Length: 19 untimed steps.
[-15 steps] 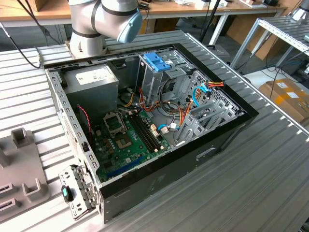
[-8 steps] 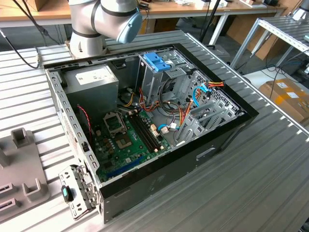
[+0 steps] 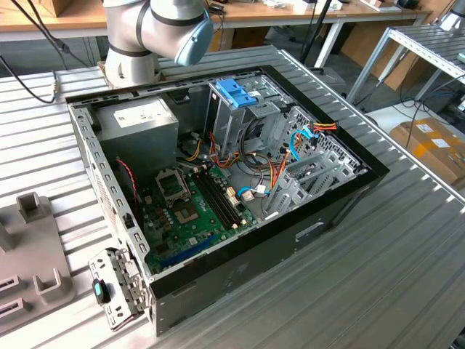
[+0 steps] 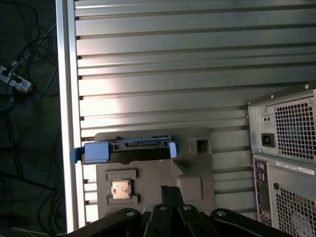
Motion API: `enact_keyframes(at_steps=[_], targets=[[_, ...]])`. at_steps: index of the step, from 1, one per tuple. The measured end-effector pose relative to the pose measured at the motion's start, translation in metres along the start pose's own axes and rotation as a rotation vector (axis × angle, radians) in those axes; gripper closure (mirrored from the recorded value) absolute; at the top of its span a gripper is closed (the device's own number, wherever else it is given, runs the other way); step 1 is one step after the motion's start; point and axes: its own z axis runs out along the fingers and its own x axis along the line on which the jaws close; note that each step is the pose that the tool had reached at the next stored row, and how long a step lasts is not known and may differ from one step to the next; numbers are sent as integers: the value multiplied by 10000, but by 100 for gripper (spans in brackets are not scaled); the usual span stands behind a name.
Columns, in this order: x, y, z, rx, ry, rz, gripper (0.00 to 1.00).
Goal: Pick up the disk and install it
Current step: 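Reach for the disk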
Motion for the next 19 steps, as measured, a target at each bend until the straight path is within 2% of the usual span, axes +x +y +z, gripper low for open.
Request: enact_keyframes(at_steps=[5, 12, 15, 19], targets=[[108, -8, -2, 0, 0, 1, 89], [196, -15, -3, 0, 0, 0, 89], [255, -19, -2, 0, 0, 0, 89], [261, -20, -1, 0, 0, 0, 89]])
